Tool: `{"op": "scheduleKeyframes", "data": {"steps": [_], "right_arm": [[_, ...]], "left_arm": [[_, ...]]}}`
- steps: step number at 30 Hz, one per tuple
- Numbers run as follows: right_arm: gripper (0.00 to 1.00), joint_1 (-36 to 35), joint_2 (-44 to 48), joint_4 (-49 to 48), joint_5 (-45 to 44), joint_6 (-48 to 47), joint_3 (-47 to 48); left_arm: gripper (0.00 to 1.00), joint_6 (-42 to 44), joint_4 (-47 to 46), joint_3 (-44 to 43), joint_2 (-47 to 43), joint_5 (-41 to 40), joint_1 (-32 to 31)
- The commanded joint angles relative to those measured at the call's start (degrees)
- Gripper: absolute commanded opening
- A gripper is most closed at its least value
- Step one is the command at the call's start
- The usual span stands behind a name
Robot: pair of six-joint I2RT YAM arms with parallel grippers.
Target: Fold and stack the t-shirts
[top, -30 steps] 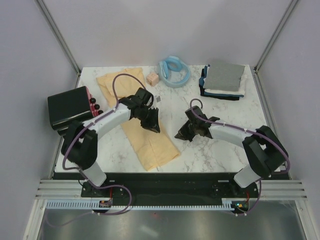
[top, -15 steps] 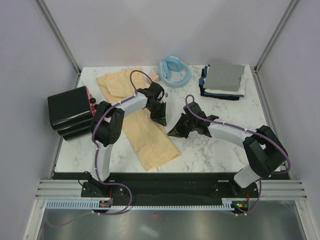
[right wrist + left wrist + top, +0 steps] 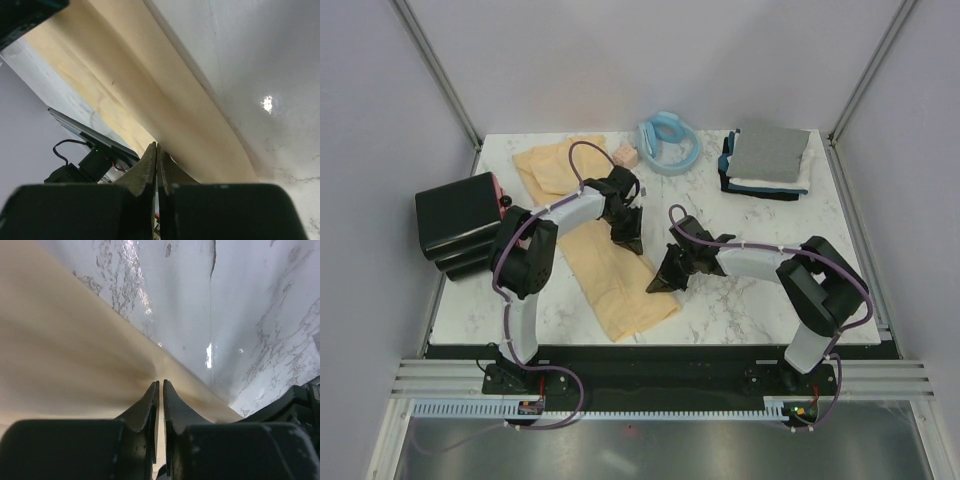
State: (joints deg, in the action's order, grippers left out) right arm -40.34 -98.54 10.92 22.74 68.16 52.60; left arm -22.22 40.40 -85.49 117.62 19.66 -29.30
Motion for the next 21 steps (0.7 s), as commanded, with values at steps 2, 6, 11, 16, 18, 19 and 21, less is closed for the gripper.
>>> {"op": "scheduleKeyframes", "data": {"steps": [2,6,11,16,18,19,21], "right_arm": [[0.06,-0.1,-1.1,0.8,-0.4,-1.0,0.9],[0.06,-0.2,-2.5,0.9,0.9,-0.8,0.0],[0.07,-0.2,-3.1,2.2,1.0,-1.4,-0.7],[0.23,-0.7,-4.7,3.1,0.9,-2.0,0.4],[0.24,-1.0,-5.4,3.1,1.0,-2.1,0.8],[0.24,-1.1,-5.8,3.1,1.1,-2.1,0.9],[0.17,-1.6,-7.0,3.1,1.6,-2.2,1.2]], "left_arm": [[0.13,2.6,0.2,1.6,-3.5,2.1,0.3],[0.11,2.6,-1.9,2.2,-0.2,2.6,0.3],[0.06,2.4,-2.3,0.7,2.4,1.8,0.2],[0.25,2.9,-1.5,-1.3,4.8,-1.1,-0.1],[0.29,3.1,-0.9,-2.4,5.5,-1.8,-0.7],[0.30,3.1,-0.6,-2.8,6.0,-2.2,-0.8],[0.31,3.1,0.0,-4.2,8.1,-2.1,-1.5]]}}
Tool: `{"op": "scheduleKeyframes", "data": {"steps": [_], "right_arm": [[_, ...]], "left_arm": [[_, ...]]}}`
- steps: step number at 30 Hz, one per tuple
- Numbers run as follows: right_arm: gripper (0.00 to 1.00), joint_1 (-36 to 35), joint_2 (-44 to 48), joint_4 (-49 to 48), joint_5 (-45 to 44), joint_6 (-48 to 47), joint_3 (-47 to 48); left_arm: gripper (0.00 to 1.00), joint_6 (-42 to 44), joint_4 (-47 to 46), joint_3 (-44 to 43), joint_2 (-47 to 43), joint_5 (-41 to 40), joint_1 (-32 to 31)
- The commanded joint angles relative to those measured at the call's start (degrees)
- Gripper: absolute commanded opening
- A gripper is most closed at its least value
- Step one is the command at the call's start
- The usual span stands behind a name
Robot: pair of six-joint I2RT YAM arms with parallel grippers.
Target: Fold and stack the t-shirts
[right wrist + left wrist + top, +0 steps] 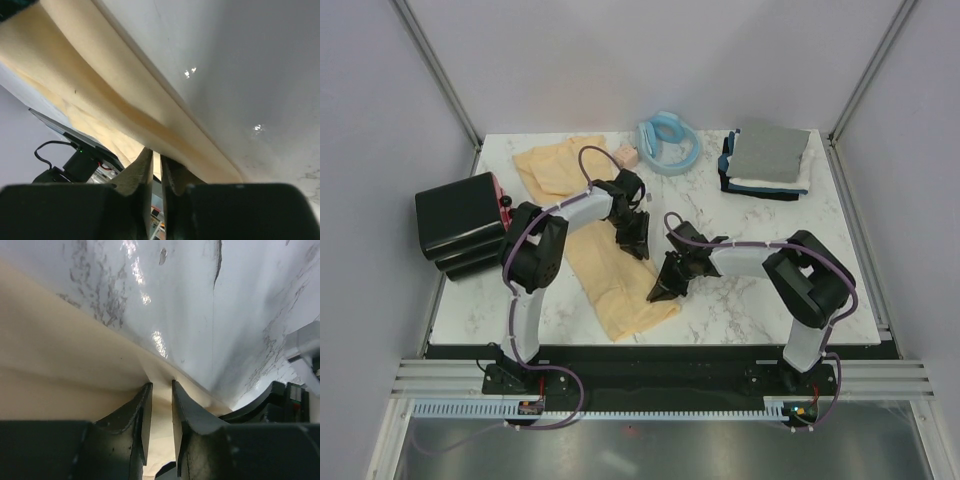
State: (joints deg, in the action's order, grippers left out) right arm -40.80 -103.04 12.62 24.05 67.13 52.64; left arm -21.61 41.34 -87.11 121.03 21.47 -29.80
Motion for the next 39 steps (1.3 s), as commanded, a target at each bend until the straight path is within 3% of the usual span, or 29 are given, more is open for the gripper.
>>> {"op": "scheduleKeyframes", "data": {"steps": [1,4,8,18,31,39], "right_arm": [[0.14,-1.3,-2.9,1.7,0.4,-1.2,1.2],[0.06,-2.0,-4.1,2.1,0.6,-1.1,1.5],[0.06,-3.4,-5.1,2.3,1.2,-0.3,1.1],[0.15,-3.6,-4.0,8.0,2.8,-3.3,1.8],[0.20,0.1,3.5,22.5,0.0,-13.7,6.2],[0.29,2.0,6.2,24.1,7.0,-19.3,11.8]], "left_arm": [[0.28,2.3,-0.7,-3.1,5.3,-4.4,-1.1],[0.05,1.3,1.3,-6.5,8.7,-5.1,-1.9],[0.02,-0.4,3.0,-9.2,11.4,-6.6,-3.0],[0.02,3.1,4.9,-6.9,9.0,-9.9,-2.4],[0.18,4.0,1.9,6.1,-2.9,-8.9,-1.4],[0.25,1.1,0.9,1.4,-6.8,-9.3,-1.4]]}}
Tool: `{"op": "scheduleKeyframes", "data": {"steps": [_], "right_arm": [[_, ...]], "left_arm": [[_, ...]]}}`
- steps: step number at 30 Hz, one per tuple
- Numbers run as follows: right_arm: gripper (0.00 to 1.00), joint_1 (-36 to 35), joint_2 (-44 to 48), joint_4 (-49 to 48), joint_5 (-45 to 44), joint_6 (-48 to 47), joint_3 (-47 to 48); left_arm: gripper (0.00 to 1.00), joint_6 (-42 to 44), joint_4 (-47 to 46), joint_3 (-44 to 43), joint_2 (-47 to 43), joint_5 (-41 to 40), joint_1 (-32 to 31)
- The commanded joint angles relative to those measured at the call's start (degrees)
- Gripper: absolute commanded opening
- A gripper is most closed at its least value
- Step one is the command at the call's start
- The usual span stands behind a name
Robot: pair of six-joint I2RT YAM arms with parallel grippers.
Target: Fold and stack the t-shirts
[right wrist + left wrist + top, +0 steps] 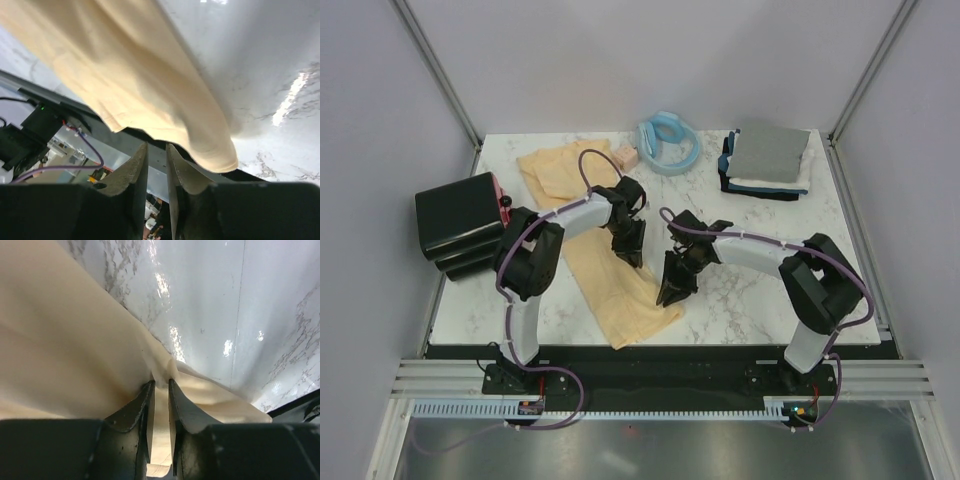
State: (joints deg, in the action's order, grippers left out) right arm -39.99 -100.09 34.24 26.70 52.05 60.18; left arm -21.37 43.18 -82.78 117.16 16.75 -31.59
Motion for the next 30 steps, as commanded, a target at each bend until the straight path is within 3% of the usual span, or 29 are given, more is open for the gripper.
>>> {"op": "scheduleKeyframes", "data": {"steps": [1,4,5,6,10,14,18,21,25,30], "right_arm": [[0.29,1.8,3.7,2.5,5.3,-5.5,4.8],[0.31,5.4,6.1,4.6,5.6,-9.7,6.9],[0.35,8.2,7.5,4.9,5.6,-10.9,6.7],[0.48,9.8,8.2,4.8,5.6,-12.1,6.3],[0.50,14.7,6.6,4.0,8.6,-21.6,3.5],[0.51,17.1,2.2,1.7,14.3,-30.3,-0.4],[0.51,17.6,0.6,-3.2,16.4,-29.6,-3.0],[0.51,17.6,-0.5,-6.5,19.2,-28.0,-4.3],[0.50,17.2,-1.8,-11.0,21.8,-26.4,-6.5],[0.52,16.9,-2.5,-15.7,23.0,-25.1,-8.1]], "left_arm": [[0.27,0.8,-0.6,-4.8,-3.8,-4.9,0.5],[0.31,-1.6,-0.3,-8.0,-6.4,-5.8,1.1],[0.33,-2.2,-0.2,-8.4,-7.4,-5.9,1.4],[0.35,-2.7,-0.1,-8.8,-8.3,-5.3,1.7],[0.36,-7.4,2.1,-4.6,-14.8,-4.7,2.4],[0.42,-15.6,1.5,11.0,-31.2,-5.9,2.4],[0.47,-25.5,1.2,30.3,-47.2,-6.3,2.4],[0.48,-31.9,1.8,38.4,-57.5,-6.3,2.2],[0.47,-37.2,8.1,41.1,-60.6,-9.2,1.3],[0.45,-39.4,14.4,39.8,-56.5,-11.6,0.0]]}}
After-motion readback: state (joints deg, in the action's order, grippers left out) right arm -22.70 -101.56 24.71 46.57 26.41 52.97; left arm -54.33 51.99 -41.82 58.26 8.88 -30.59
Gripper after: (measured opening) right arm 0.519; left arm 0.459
